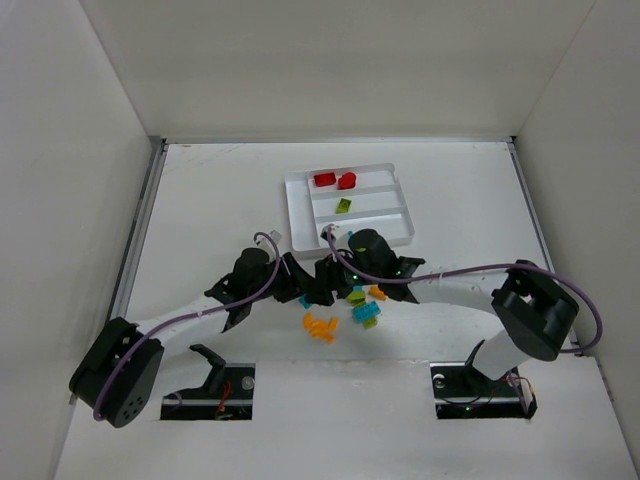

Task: Sort the legos into containers by color

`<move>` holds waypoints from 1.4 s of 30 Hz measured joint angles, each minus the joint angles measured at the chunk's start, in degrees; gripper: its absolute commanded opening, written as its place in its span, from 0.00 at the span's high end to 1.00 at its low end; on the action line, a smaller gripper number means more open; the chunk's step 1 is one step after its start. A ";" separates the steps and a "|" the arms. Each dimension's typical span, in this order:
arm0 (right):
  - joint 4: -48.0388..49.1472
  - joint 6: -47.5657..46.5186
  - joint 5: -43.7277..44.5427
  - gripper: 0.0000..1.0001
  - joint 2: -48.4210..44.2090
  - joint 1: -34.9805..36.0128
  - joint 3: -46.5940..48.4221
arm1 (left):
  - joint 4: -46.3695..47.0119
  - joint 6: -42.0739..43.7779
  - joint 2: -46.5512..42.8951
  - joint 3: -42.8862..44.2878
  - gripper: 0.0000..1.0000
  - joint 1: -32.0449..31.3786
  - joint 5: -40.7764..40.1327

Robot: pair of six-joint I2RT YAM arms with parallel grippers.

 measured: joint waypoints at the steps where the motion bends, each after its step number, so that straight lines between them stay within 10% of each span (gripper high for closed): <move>1: 0.02 0.00 0.22 0.27 0.00 0.00 0.00 | 0.02 0.00 0.00 0.00 0.84 0.02 -0.07; 12: 1.79 -1.16 6.19 0.12 -4.55 0.09 -2.27 | 0.57 -0.59 -1.36 2.32 0.88 1.09 -0.20; 42: -0.24 -28.74 55.89 0.34 -5.99 24.39 0.81 | -8.28 -10.56 4.76 10.29 0.91 4.00 -2.62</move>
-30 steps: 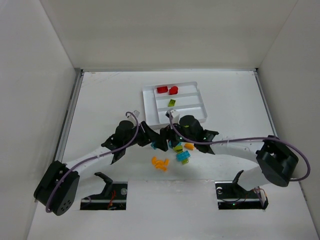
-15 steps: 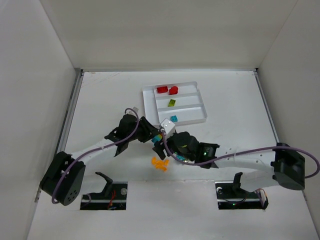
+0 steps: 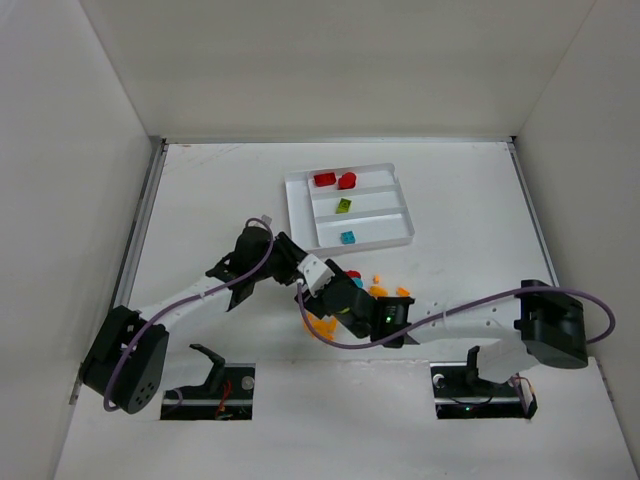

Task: Sort the legos into containers by color

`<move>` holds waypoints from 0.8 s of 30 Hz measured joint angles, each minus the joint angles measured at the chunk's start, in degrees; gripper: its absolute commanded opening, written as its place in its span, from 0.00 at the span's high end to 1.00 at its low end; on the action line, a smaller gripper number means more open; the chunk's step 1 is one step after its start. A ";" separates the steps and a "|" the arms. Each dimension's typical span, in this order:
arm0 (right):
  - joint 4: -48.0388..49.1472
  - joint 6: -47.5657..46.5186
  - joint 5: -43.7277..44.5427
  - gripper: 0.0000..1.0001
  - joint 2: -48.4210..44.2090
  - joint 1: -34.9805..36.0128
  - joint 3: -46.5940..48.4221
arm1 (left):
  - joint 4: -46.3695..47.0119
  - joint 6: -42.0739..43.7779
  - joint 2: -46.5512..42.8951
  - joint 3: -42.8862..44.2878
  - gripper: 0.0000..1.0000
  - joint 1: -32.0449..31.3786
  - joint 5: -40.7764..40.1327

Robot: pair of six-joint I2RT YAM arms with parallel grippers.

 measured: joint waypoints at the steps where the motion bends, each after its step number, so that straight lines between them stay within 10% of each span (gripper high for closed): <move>1: 0.22 -0.57 0.66 0.35 0.55 0.02 0.35 | 0.00 -0.35 0.00 0.00 0.91 0.00 0.22; 24: 3.98 -9.20 6.10 0.50 6.75 1.44 2.36 | -0.33 -4.20 0.13 0.22 0.91 0.35 3.02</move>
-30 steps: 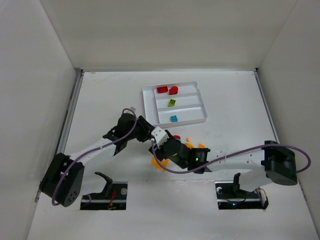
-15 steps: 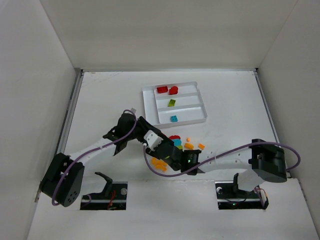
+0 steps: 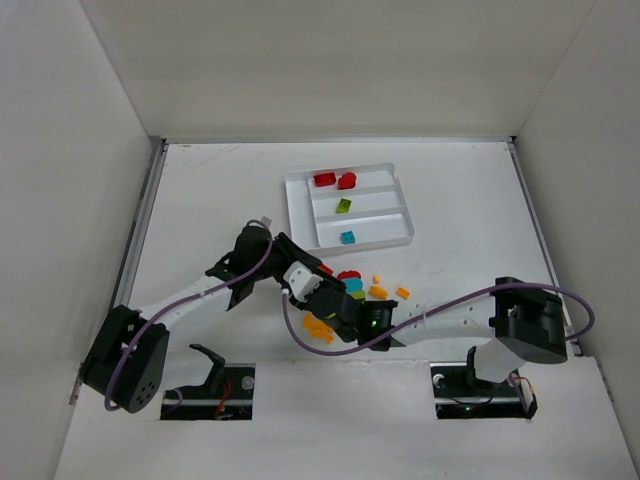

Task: Sort the legos into containers by color

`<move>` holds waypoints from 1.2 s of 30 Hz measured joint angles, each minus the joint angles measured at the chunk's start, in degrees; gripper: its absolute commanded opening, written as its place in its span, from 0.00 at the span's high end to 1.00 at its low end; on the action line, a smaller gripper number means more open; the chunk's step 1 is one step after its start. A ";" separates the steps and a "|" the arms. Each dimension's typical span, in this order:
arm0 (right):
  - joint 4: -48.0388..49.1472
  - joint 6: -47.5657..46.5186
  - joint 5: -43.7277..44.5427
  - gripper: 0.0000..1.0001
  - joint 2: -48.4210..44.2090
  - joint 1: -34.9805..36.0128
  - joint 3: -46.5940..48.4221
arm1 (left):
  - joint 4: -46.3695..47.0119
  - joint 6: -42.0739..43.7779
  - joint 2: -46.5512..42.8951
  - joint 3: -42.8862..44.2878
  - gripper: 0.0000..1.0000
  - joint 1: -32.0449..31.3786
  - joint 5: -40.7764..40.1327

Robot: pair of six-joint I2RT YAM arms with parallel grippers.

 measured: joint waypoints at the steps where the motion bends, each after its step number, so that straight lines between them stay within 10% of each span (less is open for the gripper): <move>1: 0.02 -0.22 0.15 0.51 0.35 0.02 0.09 | -0.04 -0.13 0.07 0.00 0.91 0.00 0.00; 13: 0.00 -1.81 0.96 0.73 1.36 0.04 0.74 | 0.09 -1.05 0.33 0.00 0.91 0.28 -0.26; 29: 0.74 3.23 -3.91 0.76 -11.58 0.00 0.48 | 2.84 -3.10 0.39 -0.02 0.91 1.66 1.20; 36: 1.44 8.39 -8.00 0.50 -16.65 -2.08 -1.73 | 3.43 -3.17 0.39 -0.02 0.91 1.90 1.11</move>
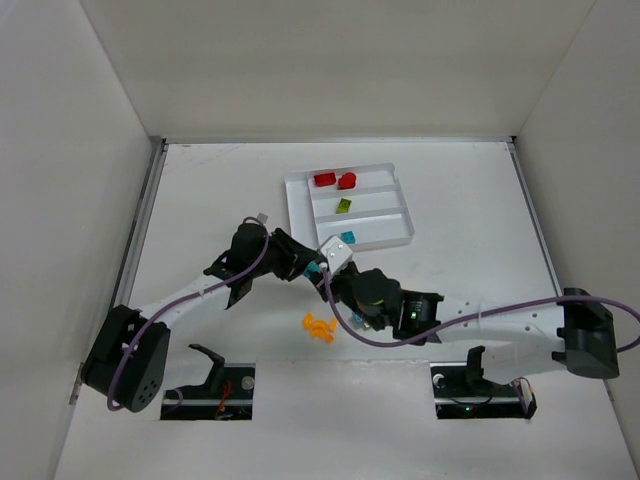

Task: Sort the legos into containers by color

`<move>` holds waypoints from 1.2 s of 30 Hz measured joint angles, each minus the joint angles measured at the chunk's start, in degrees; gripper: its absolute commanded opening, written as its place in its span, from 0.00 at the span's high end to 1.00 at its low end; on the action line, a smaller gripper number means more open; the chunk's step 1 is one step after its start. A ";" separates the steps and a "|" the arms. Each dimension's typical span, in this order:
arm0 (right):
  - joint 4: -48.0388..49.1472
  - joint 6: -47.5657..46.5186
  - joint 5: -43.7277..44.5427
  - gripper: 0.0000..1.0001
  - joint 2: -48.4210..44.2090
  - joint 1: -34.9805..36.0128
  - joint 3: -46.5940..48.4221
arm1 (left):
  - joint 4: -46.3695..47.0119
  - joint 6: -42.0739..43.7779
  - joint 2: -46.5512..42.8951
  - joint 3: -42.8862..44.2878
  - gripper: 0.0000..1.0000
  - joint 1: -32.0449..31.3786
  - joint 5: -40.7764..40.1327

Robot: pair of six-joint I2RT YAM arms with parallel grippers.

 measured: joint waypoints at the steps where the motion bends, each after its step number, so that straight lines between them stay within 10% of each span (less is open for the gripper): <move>1: 0.02 -0.20 -0.02 0.41 0.44 -0.22 -0.35 | 0.02 0.00 0.00 0.00 0.91 0.00 0.00; 12: -0.48 -8.26 3.80 0.31 12.41 2.16 -0.44 | -0.07 -0.55 0.00 0.00 0.92 -0.09 0.44; 30: 2.01 -14.64 9.05 0.73 17.57 2.01 2.34 | -1.31 -1.01 0.00 -0.17 0.92 -0.37 0.46; 36: 1.99 -14.62 8.76 0.39 17.57 2.01 2.34 | -1.20 -1.46 0.00 -0.26 0.92 -0.46 1.03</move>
